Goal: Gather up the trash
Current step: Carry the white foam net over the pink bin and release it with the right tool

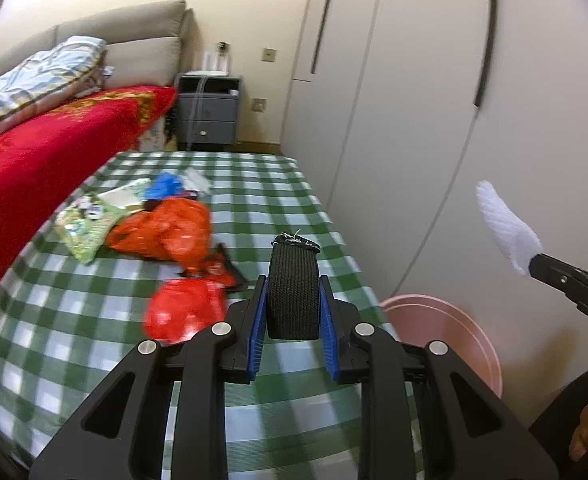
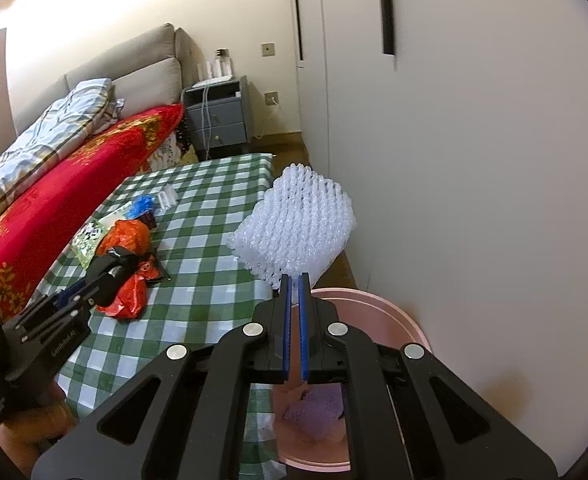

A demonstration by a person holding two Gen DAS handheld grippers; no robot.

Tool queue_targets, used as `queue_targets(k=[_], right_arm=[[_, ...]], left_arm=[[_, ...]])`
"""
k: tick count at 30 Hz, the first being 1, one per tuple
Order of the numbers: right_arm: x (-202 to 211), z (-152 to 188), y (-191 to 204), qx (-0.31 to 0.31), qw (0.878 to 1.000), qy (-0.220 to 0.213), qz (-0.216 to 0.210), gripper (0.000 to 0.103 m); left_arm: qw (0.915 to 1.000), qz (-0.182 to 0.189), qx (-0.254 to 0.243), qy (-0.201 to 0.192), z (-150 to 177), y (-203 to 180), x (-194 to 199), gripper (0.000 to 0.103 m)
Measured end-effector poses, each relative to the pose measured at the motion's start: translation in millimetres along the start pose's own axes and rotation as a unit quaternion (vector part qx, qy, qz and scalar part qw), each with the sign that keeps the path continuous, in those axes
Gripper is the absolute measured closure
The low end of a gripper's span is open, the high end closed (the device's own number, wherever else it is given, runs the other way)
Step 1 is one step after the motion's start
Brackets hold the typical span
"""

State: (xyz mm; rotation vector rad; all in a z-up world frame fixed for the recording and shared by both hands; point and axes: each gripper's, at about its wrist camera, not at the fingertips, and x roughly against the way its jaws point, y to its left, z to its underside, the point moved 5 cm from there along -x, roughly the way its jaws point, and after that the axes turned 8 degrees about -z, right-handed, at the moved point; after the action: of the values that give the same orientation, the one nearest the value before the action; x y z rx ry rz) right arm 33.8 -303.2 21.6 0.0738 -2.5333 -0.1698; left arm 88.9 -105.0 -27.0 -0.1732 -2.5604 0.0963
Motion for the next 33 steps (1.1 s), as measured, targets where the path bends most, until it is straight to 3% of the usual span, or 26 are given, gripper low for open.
queue_targets(k=[14, 23, 29, 30, 31, 33], right_arm=[[-4, 2, -29, -0.047, 0.999, 0.005, 0.016, 0.099], [-9, 1, -40, -0.069, 0.997, 0.007, 0.020, 0.099], [-13, 2, -45, -0.077, 0.997, 0.009, 0.022, 0.098], [-13, 2, -46, -0.077, 0.997, 0.009, 0.023, 0.096], [-13, 2, -47, -0.079, 0.997, 0.008, 0.026, 0.095], [-15, 2, -50, -0.086, 0.996, 0.012, 0.026, 0.094]], left_arm=[[0.9951, 0.090, -0.037, 0.017, 12, -76, -21, 0.079], [0.9867, 0.139, -0.071, 0.044, 31, -123, -35, 0.079], [0.9788, 0.170, -0.079, 0.082, 48, -140, -47, 0.079], [0.9767, 0.176, -0.081, 0.092, 51, -142, -49, 0.075], [0.9757, 0.178, -0.084, 0.097, 53, -144, -50, 0.061], [0.9763, 0.172, -0.088, 0.098, 58, -145, -48, 0.051]])
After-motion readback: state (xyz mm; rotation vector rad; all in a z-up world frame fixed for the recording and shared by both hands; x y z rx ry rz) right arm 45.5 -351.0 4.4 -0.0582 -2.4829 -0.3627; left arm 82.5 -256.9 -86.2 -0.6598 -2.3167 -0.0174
